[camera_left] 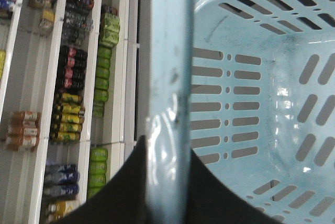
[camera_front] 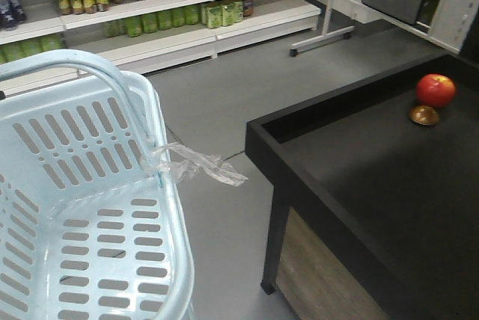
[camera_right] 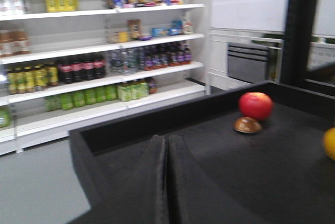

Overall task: Pick three apples into basket with both arms
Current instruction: 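Turn the base toward the table with the red apples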

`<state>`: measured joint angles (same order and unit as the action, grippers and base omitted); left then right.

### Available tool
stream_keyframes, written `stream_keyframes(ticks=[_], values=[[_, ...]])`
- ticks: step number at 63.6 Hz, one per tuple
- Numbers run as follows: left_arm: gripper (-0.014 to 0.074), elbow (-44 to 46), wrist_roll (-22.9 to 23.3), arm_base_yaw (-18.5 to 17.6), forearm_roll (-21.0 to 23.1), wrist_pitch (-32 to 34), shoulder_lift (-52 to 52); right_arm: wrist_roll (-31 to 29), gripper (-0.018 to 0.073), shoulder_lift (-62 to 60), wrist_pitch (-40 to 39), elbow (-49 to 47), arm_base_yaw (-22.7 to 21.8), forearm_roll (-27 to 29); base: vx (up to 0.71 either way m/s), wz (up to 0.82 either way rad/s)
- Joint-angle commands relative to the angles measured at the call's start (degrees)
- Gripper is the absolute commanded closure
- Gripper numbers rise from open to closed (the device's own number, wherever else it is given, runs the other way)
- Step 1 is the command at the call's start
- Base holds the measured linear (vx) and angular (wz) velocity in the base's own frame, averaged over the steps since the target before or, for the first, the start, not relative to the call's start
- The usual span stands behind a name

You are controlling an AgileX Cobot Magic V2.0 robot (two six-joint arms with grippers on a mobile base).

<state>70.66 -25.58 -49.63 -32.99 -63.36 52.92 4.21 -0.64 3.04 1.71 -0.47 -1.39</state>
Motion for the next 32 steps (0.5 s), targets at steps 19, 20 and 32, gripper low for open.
stream_keyframes(ticks=[19, 20, 32], values=[[0.0603, 1.9, 0.8, -0.2, -2.0, 4.0, -0.3, -0.4, 0.0568, 0.5, -4.6, 0.7, 0.0, -0.1, 0.00, -0.55], [0.0603, 1.9, 0.8, -0.2, -2.0, 4.0, -0.3, -0.4, 0.0568, 0.5, -4.6, 0.7, 0.0, -0.1, -0.01, -0.55], [0.0603, 1.9, 0.8, -0.2, -2.0, 3.9, -0.4, -0.4, 0.0568, 0.5, -4.6, 0.7, 0.0, -0.1, -0.02, -0.51]])
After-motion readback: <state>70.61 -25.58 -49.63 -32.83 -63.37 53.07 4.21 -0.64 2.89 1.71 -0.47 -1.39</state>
